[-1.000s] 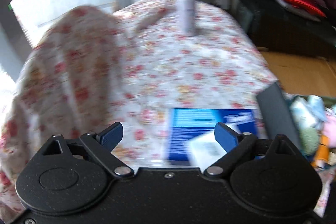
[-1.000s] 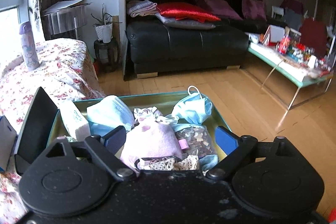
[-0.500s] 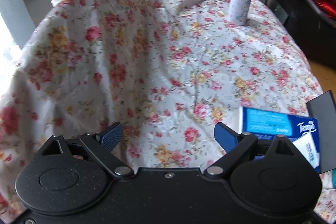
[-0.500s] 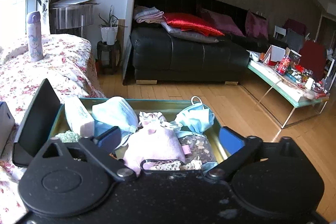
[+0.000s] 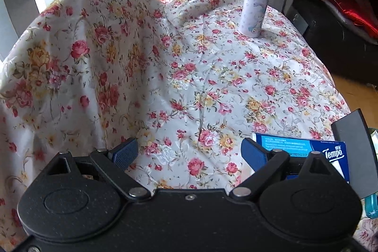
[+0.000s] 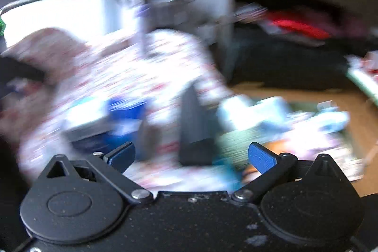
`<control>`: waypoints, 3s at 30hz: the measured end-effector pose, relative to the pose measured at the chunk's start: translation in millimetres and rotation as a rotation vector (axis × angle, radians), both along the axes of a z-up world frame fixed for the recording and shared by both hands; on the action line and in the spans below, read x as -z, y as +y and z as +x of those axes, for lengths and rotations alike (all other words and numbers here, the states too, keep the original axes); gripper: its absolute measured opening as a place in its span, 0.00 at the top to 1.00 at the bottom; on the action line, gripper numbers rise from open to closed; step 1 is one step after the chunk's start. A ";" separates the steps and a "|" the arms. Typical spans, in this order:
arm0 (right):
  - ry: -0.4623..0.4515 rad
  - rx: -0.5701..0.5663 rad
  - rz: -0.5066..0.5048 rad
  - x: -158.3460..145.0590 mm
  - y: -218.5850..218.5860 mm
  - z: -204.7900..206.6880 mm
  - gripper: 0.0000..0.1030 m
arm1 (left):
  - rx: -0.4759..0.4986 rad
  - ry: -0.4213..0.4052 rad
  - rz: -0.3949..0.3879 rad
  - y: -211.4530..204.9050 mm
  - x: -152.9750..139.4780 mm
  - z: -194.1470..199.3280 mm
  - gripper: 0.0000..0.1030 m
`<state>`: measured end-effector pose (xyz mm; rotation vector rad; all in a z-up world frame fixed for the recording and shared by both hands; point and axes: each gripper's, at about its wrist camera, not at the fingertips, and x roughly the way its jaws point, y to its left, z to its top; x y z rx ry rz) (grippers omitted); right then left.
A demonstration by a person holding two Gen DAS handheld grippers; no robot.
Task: Organize soft objects
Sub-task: 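Reach the left gripper to the white tissue pack while the right reaches the bagged bottle, then grasp the small white tissue pack off the blue Tempo box with the left gripper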
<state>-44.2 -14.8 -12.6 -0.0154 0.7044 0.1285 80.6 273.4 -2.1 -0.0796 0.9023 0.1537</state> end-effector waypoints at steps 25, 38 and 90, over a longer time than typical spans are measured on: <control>0.417 -0.425 0.183 53.4 89.9 27.7 0.78 | 0.009 -0.010 -0.034 3.5 0.3 -1.9 0.12; 0.317 -0.206 0.103 43.0 42.8 14.9 0.85 | 0.157 -0.069 -0.024 -28.8 -16.3 -20.2 0.09; 0.266 -0.050 0.066 44.6 27.1 5.2 0.63 | 0.122 0.125 -0.071 -116.0 11.4 -16.8 0.05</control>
